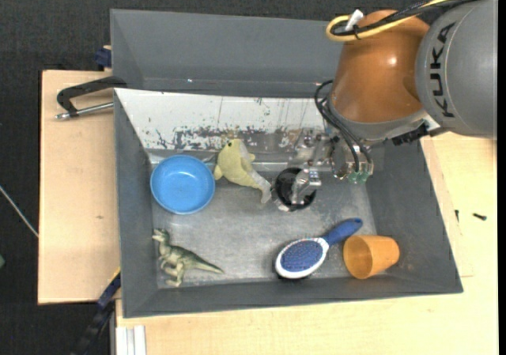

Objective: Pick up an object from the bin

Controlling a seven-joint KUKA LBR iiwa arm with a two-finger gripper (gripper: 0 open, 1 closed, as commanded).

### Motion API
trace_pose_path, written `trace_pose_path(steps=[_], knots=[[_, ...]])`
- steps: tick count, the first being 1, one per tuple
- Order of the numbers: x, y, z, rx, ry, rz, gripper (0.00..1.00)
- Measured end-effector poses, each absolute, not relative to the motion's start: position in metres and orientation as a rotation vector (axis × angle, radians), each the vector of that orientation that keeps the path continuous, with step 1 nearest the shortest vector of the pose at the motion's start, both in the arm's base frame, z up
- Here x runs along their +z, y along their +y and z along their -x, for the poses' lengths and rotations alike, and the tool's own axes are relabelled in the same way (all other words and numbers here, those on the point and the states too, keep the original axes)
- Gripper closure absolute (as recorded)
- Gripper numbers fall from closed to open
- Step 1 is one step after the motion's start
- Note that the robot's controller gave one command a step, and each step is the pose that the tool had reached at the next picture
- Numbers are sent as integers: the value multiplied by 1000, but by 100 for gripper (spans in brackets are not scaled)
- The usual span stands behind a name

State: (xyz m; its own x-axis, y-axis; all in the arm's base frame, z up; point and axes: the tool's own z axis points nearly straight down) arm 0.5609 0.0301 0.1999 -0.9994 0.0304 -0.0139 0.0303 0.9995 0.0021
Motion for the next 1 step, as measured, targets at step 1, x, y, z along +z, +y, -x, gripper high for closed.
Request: trace_pose_path(steps=[1], knots=[[273, 47, -562, 1, 3098, 445, 100]])
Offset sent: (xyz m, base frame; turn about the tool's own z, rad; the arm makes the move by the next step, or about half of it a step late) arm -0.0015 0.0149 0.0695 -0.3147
